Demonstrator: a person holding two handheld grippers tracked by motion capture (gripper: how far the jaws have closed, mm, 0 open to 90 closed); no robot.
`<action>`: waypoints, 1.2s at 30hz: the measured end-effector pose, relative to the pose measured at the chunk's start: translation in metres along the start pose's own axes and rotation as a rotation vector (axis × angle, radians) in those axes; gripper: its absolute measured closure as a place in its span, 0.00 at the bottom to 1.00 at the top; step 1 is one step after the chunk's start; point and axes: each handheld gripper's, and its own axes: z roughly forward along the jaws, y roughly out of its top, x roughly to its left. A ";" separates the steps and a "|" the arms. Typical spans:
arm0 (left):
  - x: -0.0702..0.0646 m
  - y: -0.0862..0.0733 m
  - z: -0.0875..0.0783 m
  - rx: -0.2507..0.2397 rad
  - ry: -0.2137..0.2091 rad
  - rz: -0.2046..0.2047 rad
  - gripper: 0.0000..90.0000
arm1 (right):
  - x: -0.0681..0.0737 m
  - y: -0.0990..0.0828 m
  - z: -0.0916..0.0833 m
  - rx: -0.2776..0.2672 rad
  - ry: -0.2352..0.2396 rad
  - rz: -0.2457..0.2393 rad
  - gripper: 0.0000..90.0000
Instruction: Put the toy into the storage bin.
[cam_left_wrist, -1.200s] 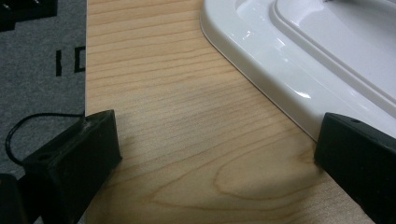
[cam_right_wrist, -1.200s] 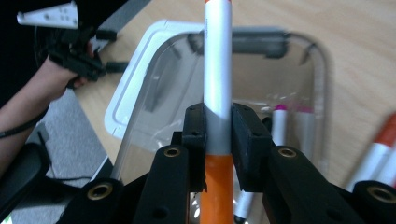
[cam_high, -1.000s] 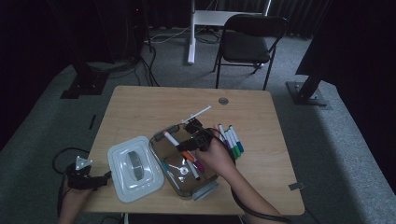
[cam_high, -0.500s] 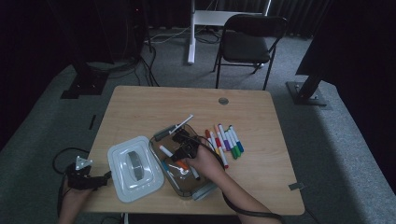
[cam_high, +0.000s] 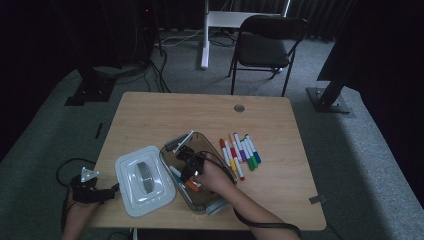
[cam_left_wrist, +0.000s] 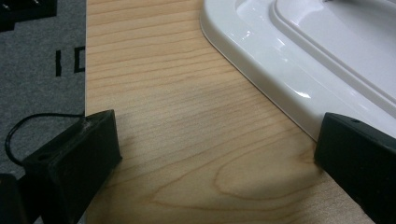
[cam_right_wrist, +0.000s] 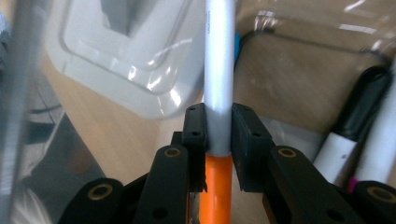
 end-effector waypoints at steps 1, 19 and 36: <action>0.000 0.000 0.000 0.000 0.000 0.000 0.01 | 0.000 0.000 0.003 0.012 -0.005 -0.006 0.85; 0.000 0.000 0.000 0.000 0.000 0.001 0.01 | 0.002 0.001 0.028 0.150 0.007 -0.039 0.80; 0.000 0.000 0.000 0.000 -0.001 0.001 0.01 | -0.006 -0.008 0.002 0.077 -0.019 -0.023 0.75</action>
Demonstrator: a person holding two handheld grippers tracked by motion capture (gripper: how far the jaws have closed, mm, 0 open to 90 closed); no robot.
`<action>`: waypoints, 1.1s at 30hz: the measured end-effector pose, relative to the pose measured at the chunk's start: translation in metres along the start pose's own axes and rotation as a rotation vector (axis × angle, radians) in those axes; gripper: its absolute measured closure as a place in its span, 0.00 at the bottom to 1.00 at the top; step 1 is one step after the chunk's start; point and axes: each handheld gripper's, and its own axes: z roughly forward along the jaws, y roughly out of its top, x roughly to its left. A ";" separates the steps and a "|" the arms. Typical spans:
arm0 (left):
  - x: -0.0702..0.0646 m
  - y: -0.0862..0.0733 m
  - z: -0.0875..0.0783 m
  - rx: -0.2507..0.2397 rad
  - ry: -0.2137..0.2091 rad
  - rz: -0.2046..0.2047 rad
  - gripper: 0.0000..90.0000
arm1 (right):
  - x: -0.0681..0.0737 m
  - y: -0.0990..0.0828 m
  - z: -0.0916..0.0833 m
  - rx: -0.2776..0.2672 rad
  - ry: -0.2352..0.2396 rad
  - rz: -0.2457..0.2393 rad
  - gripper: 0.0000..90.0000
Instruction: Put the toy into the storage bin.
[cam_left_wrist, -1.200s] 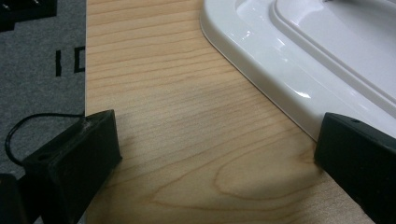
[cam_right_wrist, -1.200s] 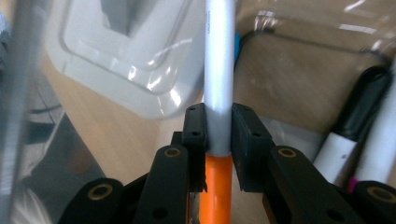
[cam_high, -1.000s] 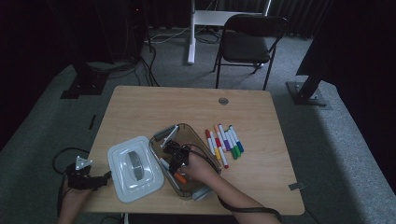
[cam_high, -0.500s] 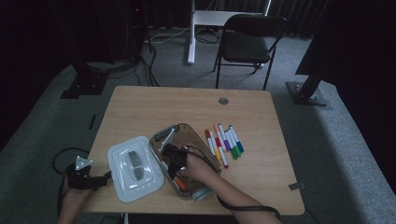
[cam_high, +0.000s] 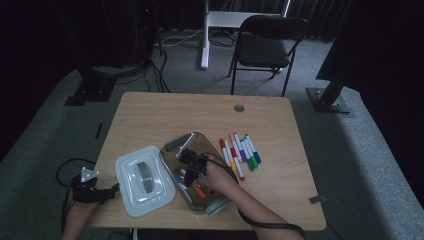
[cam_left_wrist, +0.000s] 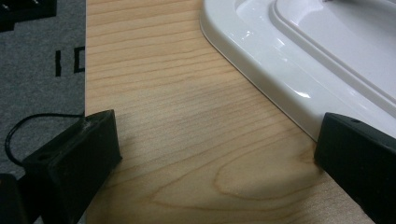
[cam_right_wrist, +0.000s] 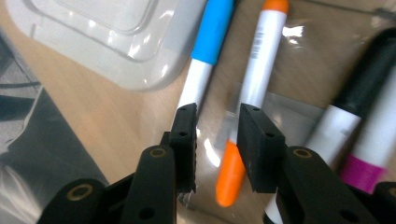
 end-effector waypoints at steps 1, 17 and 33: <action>0.000 0.000 0.000 0.000 0.000 0.000 0.01 | -0.001 -0.003 -0.005 -0.015 0.002 0.000 0.74; 0.000 0.000 0.000 -0.001 0.001 0.000 0.01 | -0.033 -0.049 -0.101 -0.302 0.020 0.061 0.67; 0.000 0.000 0.000 -0.001 0.000 -0.002 0.01 | -0.074 -0.086 -0.132 -0.406 -0.048 0.107 0.63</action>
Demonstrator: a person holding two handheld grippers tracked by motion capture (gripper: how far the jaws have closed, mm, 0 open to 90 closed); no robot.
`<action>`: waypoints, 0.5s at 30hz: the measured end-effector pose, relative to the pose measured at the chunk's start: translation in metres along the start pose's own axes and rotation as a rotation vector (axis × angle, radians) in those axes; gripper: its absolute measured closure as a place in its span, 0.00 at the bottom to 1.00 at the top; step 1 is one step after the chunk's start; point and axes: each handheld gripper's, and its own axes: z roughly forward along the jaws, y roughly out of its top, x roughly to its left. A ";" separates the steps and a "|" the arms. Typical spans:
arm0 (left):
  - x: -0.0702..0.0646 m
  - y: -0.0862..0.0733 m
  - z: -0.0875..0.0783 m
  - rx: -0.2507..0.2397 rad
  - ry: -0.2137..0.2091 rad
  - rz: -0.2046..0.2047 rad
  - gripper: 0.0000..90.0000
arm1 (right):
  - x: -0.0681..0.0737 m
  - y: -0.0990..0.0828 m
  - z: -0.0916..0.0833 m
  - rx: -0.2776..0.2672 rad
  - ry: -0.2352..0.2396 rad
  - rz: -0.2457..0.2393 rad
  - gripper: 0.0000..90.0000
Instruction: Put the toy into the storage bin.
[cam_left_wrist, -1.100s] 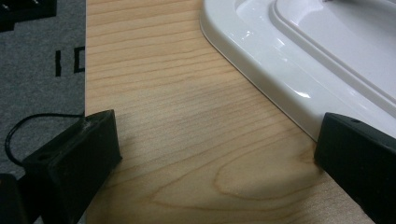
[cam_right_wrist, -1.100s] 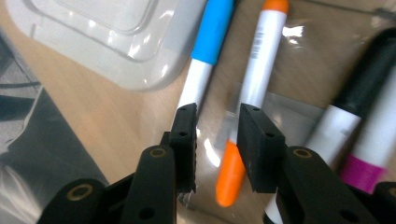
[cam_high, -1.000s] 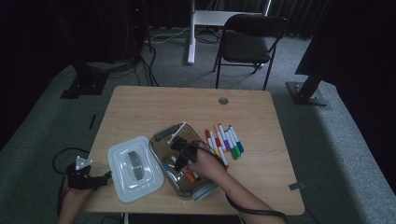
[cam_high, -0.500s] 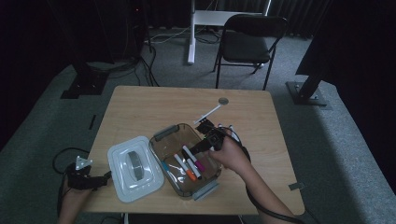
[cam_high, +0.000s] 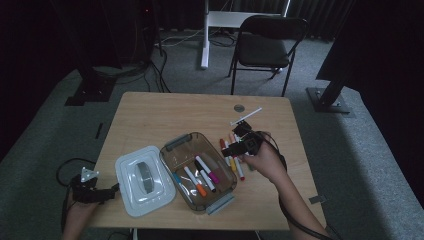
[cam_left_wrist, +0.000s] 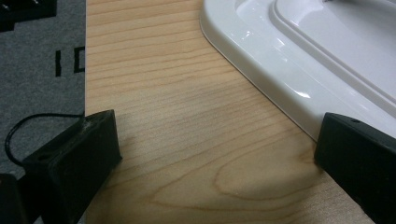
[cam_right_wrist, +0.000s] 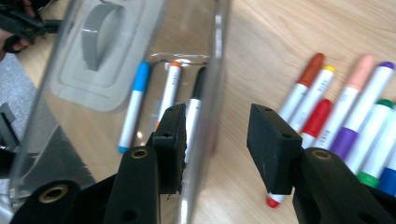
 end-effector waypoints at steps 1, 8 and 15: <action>0.000 0.000 0.000 0.000 0.000 0.000 0.01 | -0.003 -0.002 -0.001 -0.004 -0.004 0.008 0.63; 0.000 0.000 0.000 0.001 0.000 0.003 0.01 | -0.027 -0.012 -0.002 -0.024 -0.035 0.052 0.62; 0.000 0.000 0.000 0.001 0.000 0.002 0.01 | -0.057 -0.023 0.000 -0.045 -0.086 0.105 0.62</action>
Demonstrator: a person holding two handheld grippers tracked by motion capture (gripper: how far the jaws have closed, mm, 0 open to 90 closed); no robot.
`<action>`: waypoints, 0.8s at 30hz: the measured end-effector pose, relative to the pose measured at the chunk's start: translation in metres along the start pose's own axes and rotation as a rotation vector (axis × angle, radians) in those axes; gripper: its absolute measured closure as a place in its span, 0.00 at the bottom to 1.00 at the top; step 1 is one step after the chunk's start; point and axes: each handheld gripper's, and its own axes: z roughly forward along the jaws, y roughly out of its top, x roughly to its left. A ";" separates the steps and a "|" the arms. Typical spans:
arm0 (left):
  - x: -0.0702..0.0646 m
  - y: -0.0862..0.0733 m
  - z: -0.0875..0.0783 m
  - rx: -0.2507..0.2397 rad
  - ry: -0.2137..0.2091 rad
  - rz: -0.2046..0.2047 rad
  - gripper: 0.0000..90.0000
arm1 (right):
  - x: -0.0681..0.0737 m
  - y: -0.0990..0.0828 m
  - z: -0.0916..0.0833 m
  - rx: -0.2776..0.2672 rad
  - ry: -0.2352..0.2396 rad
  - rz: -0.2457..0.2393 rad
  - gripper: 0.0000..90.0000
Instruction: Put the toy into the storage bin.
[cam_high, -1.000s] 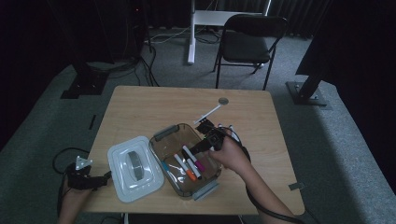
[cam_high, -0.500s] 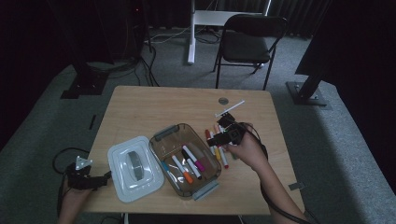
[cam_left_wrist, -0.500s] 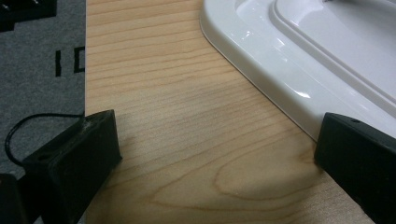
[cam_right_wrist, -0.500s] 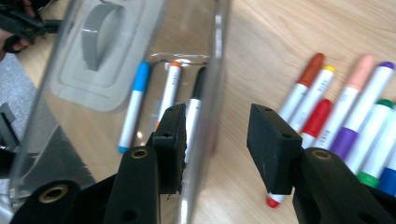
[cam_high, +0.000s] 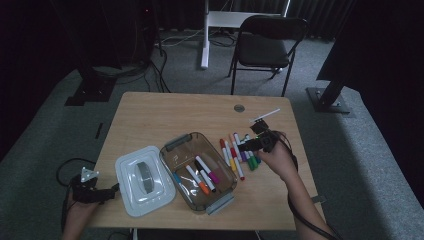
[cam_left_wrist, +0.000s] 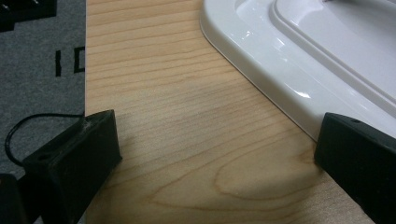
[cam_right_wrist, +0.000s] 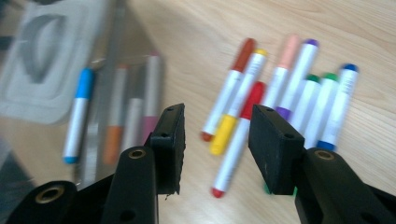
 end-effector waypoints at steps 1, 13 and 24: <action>0.000 0.000 0.000 0.000 0.000 0.001 0.01 | -0.005 -0.002 0.001 -0.004 -0.023 0.004 0.63; 0.000 0.000 0.000 0.000 0.000 0.000 0.01 | -0.066 -0.020 0.036 0.048 -0.133 0.129 0.72; 0.000 0.000 0.000 0.000 0.001 0.000 0.01 | -0.092 -0.018 0.076 0.109 -0.173 0.190 0.75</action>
